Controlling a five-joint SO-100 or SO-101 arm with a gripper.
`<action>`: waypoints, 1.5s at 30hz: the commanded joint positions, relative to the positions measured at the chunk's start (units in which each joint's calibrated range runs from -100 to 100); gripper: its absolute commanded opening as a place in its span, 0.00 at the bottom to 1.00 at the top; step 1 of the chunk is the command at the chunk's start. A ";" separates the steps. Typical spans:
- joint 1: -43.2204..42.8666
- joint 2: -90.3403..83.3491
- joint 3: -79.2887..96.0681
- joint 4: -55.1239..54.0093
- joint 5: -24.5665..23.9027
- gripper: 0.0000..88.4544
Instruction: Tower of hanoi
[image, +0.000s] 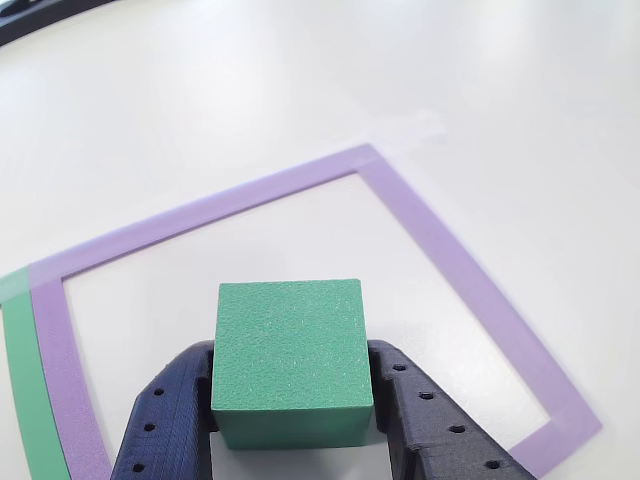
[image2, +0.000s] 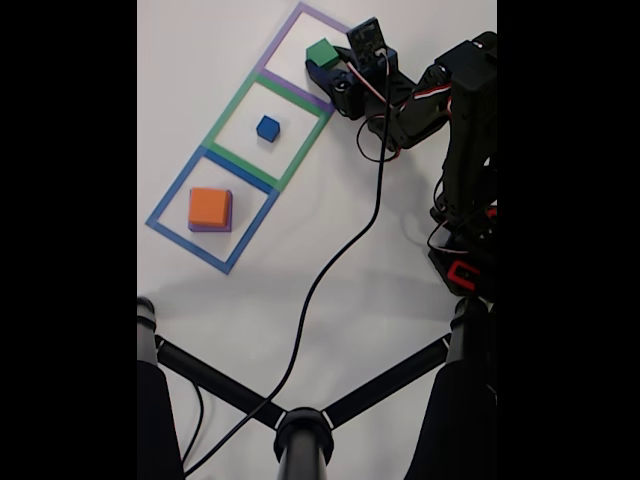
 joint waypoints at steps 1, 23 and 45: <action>-0.25 -4.09 0.57 0.24 0.99 0.05; -0.71 -70.44 -3.79 88.22 0.99 0.03; -19.01 -71.56 -55.68 140.83 -3.24 0.02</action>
